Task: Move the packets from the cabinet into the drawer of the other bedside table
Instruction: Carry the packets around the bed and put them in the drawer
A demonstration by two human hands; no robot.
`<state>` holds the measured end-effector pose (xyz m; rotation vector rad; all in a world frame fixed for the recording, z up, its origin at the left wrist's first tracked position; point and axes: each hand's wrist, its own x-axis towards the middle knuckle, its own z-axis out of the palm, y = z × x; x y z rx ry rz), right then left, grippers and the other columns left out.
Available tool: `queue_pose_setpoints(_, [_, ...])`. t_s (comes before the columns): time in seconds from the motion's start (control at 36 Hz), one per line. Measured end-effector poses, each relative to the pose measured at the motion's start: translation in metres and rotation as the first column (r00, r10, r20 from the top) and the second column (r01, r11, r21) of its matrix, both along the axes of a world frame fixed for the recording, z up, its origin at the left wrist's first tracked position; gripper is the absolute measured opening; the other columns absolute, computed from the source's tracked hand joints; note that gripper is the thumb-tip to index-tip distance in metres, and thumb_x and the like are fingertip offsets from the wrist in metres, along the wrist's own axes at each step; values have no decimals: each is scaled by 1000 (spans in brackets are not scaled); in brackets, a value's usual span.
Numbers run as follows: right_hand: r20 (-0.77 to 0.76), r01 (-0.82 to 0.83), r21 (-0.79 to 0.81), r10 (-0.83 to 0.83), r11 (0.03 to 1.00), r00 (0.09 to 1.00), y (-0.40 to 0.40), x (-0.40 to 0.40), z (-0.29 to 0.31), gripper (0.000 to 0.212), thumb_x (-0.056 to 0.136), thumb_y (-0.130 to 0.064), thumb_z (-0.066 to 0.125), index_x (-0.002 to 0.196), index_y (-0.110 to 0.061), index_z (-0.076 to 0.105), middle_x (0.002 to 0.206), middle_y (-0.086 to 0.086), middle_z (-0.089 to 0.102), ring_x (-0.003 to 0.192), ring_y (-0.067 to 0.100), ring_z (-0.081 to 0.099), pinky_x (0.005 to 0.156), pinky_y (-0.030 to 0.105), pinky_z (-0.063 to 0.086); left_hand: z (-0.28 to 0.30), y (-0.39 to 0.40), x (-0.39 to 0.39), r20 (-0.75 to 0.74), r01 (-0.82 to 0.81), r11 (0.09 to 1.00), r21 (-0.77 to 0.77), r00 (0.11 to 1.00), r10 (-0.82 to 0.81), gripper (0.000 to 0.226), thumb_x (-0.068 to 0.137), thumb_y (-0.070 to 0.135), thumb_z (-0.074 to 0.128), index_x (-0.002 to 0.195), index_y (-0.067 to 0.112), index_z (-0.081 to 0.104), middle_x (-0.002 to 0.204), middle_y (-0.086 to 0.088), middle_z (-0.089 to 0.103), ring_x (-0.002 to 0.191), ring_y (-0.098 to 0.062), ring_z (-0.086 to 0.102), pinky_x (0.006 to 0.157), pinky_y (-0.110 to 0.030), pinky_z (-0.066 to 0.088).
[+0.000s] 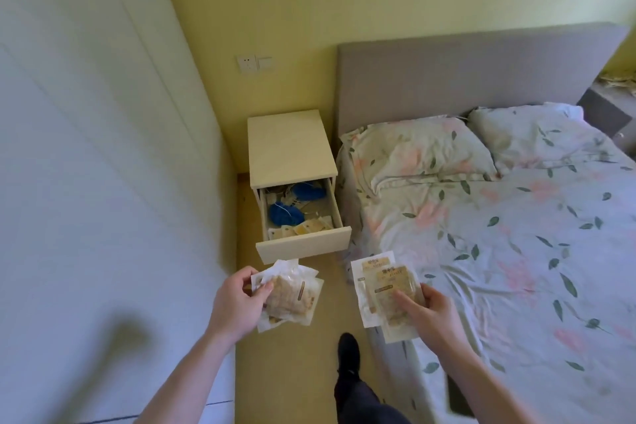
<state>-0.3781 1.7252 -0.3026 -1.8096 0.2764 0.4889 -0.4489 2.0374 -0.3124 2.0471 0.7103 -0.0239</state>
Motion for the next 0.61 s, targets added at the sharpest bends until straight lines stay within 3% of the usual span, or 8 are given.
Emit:
queue_pose_setpoints(0.08, [-17, -16, -18, 15, 1000, 1000, 7, 49, -15, 9, 92, -24, 73, 98, -18, 76, 82, -1, 80, 70, 16, 77, 59, 30, 60, -5, 6, 39, -27, 7, 1000, 8, 1000, -7, 15, 95, 28, 67, 84, 19, 64, 86, 5, 71, 86, -18, 69, 49, -19, 49])
queue_pose_setpoints(0.17, [-61, -35, -42, 32, 999, 998, 16, 95, -26, 13, 92, -26, 74, 100, -16, 75, 83, -1, 80, 73, 16, 77, 63, 33, 62, -7, 16, 75, -76, -10, 1000, 5, 997, 10, 16, 95, 28, 67, 82, 19, 63, 84, 3, 71, 85, -17, 69, 49, -18, 47])
queue_pose_setpoints(0.25, [-79, -101, -76, 95, 992, 992, 30, 139, -34, 14, 93, -31, 73, 101, -19, 74, 81, -5, 79, 65, 6, 75, 50, 17, 52, -11, 26, 106, -70, -43, 999, 13, 997, 44, 14, 95, 29, 68, 84, 20, 64, 85, 4, 71, 82, -17, 69, 49, -21, 49])
queue_pose_setpoints(0.31, [-98, -136, -94, 126, 986, 987, 41, 169, -41, 15, 93, -28, 72, 102, -16, 73, 83, -4, 78, 62, 4, 73, 48, 14, 49, -10, 32, 124, -72, -73, 997, 11, 995, 73, 10, 95, 30, 68, 90, 22, 63, 90, 8, 69, 85, -14, 68, 50, -18, 51])
queue_pose_setpoints(0.61, [-231, -218, -119, 186, 969, 955, 129, 299, -80, 4, 95, -21, 71, 96, -17, 70, 82, 1, 78, 68, 14, 76, 58, 27, 58, -42, 101, 192, -151, -183, 983, -17, 972, 178, 11, 94, 33, 68, 100, 24, 65, 99, 6, 70, 90, -15, 69, 62, -23, 59])
